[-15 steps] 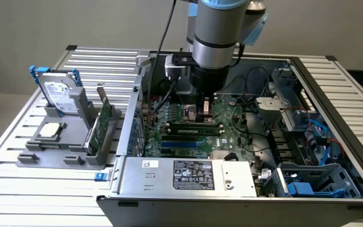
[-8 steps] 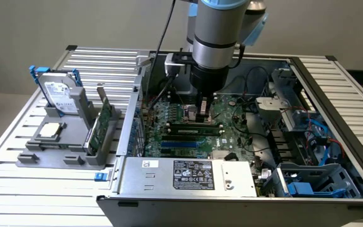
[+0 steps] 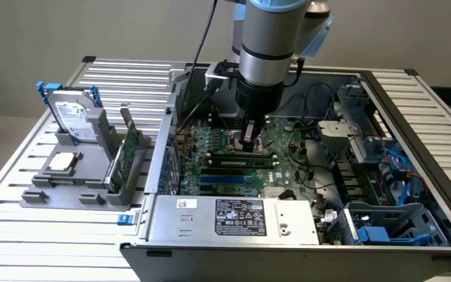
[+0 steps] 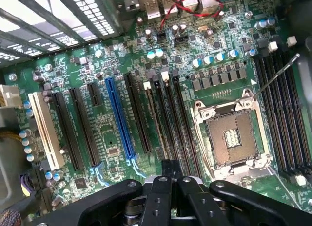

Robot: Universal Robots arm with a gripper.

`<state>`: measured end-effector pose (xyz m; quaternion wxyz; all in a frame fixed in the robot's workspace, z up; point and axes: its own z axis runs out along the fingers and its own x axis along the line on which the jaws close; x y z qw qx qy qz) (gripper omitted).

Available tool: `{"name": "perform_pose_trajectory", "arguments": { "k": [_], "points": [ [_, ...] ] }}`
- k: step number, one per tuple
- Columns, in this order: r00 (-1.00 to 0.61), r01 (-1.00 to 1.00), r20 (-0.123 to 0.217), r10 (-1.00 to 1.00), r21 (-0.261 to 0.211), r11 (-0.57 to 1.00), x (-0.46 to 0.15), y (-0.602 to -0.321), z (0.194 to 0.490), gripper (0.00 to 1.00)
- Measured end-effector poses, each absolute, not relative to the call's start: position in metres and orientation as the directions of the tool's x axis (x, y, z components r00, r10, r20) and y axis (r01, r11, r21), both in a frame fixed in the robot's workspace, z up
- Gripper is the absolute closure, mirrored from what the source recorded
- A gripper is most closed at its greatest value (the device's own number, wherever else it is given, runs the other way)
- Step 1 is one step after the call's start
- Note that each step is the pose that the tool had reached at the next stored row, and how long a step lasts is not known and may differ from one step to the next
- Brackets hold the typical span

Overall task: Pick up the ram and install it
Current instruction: 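Press down the ram until it locks into place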

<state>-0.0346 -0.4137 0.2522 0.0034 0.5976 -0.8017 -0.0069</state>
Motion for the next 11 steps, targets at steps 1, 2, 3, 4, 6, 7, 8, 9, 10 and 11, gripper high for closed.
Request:
{"name": "perform_pose_trajectory", "arguments": {
  "k": [1,2,3,4,6,7,8,9,10,11],
  "points": [
    [-0.302,-0.953,-0.003,-0.953,0.015,0.302,-0.0346,-0.4137,0.2522,0.89],
    [-0.318,-0.948,-0.003,-0.948,0.015,0.317,-0.0346,-0.4137,0.2522,0.89],
    [-0.335,-0.942,-0.003,-0.942,0.015,0.335,-0.0346,-0.4137,0.2522,0.89],
    [-0.351,-0.936,-0.003,-0.937,0.015,0.350,-0.0346,-0.4137,0.2522,0.89],
    [-0.382,-0.924,-0.003,-0.924,0.015,0.382,-0.0346,-0.4137,0.2522,0.89],
    [-0.397,-0.918,-0.003,-0.918,0.015,0.397,-0.0346,-0.4137,0.2522,0.89],
    [-0.412,-0.911,-0.003,-0.911,0.015,0.412,-0.0346,-0.4137,0.2522,0.89],
    [-0.427,-0.904,-0.003,-0.904,0.015,0.427,-0.0346,-0.4137,0.2522,0.89],
    [-0.443,-0.896,-0.003,-0.896,0.015,0.443,-0.0346,-0.4137,0.2522,0.89],
    [-0.458,-0.889,-0.003,-0.889,0.015,0.458,-0.0346,-0.4137,0.2522,0.89]
  ]
}}
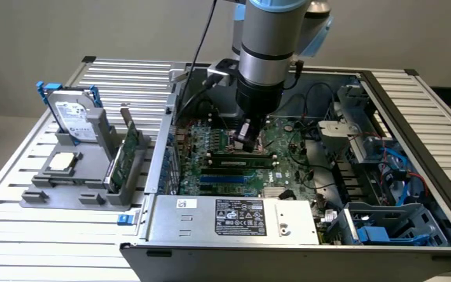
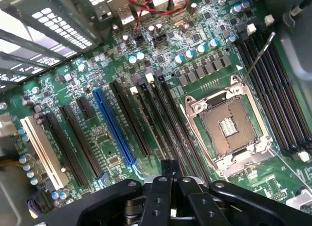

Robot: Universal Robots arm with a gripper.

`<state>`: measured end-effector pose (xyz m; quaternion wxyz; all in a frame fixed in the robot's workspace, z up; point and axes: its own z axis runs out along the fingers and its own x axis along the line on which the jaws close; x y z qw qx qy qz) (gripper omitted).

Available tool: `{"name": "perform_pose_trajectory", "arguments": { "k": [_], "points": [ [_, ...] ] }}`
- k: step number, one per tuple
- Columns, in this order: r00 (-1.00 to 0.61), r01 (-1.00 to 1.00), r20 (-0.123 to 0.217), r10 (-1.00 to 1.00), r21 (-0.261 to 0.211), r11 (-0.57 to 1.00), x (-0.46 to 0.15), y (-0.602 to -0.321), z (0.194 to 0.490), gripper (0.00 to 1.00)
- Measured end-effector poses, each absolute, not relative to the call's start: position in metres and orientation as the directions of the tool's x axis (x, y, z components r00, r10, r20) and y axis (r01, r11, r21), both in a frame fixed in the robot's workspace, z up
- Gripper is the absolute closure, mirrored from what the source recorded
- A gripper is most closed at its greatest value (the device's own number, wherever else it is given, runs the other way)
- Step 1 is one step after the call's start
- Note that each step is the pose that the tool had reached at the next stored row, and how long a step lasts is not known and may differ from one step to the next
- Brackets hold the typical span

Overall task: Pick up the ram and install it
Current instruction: 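Press down the ram until it locks into place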

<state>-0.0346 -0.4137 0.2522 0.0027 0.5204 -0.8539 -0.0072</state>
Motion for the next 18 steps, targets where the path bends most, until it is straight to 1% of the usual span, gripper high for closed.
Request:
{"name": "perform_pose_trajectory", "arguments": {
  "k": [18],
  "points": [
    [-0.710,-0.704,-0.003,-0.704,0.015,0.710,-0.0346,-0.4137,0.2520,0.89]
  ]
}}
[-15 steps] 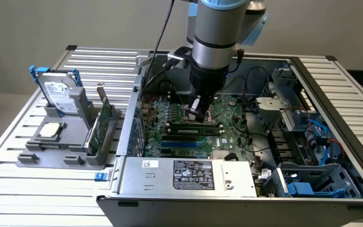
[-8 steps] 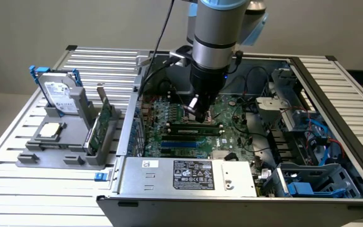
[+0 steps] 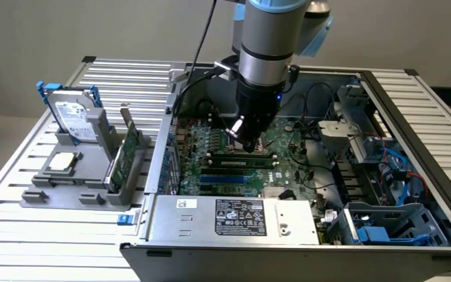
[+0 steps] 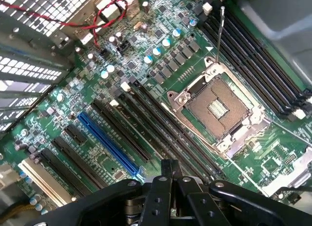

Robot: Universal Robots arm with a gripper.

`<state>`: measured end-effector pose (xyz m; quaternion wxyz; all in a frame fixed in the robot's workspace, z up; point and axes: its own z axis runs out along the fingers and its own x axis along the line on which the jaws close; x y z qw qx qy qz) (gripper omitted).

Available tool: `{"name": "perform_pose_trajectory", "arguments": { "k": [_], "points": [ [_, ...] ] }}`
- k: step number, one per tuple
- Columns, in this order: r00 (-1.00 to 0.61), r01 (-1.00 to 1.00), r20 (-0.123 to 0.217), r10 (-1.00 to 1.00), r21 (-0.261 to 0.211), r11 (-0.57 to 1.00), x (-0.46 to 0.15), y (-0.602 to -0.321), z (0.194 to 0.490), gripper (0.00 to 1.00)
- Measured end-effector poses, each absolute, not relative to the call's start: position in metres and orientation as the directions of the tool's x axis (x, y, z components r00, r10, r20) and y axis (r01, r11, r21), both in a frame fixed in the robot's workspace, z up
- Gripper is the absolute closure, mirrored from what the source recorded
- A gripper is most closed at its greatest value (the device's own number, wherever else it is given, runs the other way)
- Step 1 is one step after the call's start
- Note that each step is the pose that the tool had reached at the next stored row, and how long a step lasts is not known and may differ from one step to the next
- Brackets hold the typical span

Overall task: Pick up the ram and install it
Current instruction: 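Press down the ram until it locks into place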

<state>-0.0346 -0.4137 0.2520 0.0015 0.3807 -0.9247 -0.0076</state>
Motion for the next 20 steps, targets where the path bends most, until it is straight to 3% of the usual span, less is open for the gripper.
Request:
{"name": "perform_pose_trajectory", "arguments": {
  "k": [20],
  "points": [
    [-0.914,-0.405,-0.003,-0.405,0.015,0.914,-0.0346,-0.4137,0.2495,0.89]
  ]
}}
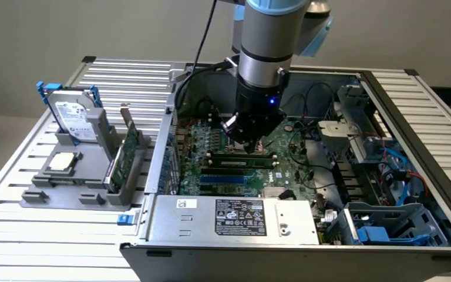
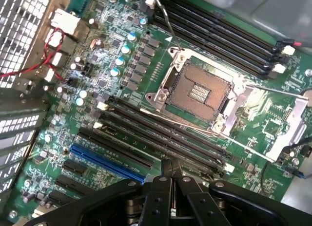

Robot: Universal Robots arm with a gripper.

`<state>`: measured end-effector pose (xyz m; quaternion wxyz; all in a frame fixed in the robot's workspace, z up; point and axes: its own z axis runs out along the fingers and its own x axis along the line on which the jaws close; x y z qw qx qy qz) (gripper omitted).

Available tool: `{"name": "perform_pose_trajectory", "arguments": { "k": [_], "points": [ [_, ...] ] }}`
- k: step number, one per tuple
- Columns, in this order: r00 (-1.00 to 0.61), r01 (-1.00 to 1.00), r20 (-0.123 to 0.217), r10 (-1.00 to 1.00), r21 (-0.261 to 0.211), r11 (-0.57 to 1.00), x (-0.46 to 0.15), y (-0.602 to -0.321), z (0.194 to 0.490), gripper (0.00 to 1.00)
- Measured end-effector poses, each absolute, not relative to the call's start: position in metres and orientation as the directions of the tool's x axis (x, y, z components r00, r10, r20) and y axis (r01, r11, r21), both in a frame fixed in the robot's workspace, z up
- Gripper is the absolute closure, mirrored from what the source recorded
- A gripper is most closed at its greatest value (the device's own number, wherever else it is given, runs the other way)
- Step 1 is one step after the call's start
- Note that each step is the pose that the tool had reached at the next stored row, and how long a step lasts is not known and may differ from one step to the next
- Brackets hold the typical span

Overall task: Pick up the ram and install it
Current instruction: 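Press down the ram until it locks into place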

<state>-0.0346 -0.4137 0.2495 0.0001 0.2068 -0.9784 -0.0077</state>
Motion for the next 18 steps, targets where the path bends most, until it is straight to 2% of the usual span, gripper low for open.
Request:
{"name": "perform_pose_trajectory", "arguments": {
  "k": [18],
  "points": [
    [-0.996,-0.089,-0.003,-0.089,0.015,0.996,-0.0346,-0.4137,0.2468,0.89]
  ]
}}
